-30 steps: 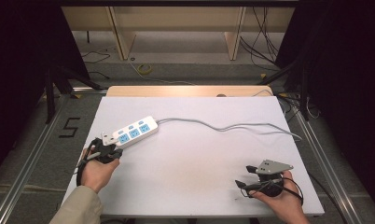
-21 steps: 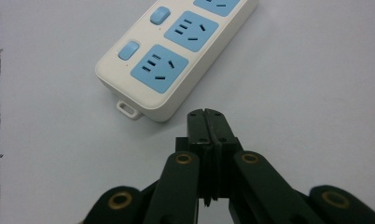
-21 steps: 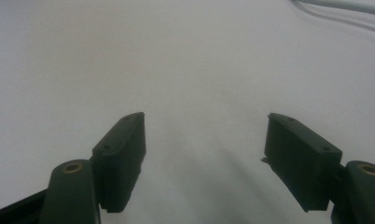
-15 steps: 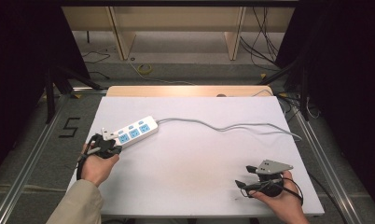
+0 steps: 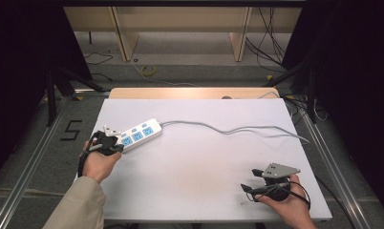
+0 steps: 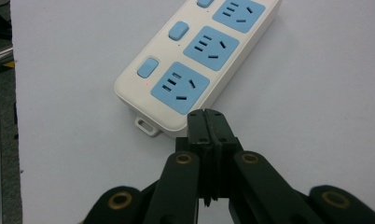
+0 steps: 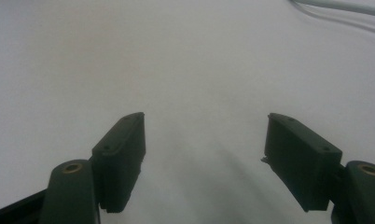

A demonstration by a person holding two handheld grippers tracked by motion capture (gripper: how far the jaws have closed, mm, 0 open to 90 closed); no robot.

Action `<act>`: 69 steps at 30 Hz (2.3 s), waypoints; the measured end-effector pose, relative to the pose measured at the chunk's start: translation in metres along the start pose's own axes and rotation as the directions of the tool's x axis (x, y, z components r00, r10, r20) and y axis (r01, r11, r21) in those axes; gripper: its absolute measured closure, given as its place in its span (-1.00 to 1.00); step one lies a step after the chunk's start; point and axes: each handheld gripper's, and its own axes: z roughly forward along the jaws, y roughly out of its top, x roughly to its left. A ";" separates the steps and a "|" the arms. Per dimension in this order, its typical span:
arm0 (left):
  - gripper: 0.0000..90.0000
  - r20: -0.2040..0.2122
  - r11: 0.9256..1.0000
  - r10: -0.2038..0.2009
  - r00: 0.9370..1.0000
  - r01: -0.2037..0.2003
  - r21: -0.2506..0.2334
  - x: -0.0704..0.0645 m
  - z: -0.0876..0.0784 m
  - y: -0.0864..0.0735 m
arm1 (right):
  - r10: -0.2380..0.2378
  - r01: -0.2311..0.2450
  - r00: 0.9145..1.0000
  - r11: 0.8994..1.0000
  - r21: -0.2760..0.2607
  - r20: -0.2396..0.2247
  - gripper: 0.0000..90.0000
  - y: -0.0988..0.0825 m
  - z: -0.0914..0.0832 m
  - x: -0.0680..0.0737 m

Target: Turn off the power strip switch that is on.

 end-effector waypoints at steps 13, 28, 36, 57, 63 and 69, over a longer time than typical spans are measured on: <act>0.99 -0.008 1.000 -0.005 1.000 0.005 0.009 0.007 0.001 0.011 | 0.001 -0.001 1.000 1.000 -0.004 0.001 -0.34 0.000 0.000 0.000; 0.99 -0.008 0.999 0.000 1.000 0.000 0.047 0.013 0.011 0.024 | 0.000 0.000 1.000 1.000 -0.004 -0.002 -0.34 0.001 0.001 0.001; 0.99 -0.009 0.998 -0.011 1.000 0.012 0.058 0.018 0.013 0.030 | 0.000 0.000 1.000 1.000 -0.003 -0.002 -0.34 0.001 0.001 0.001; 0.99 -0.021 0.996 -0.011 1.000 0.013 0.084 0.025 0.022 0.038 | 0.001 -0.001 1.000 1.000 -0.004 -0.004 -0.34 0.002 0.002 0.001; 1.00 -0.028 0.995 -0.018 0.999 0.021 0.097 0.030 0.028 0.041 | -0.001 0.001 1.000 1.000 -0.002 -0.003 -0.34 0.002 0.002 0.000; 1.00 -0.030 0.995 -0.015 0.999 0.018 0.102 0.031 0.030 0.043 | -0.003 0.003 1.000 1.000 -0.004 -0.002 -0.34 0.002 0.001 0.000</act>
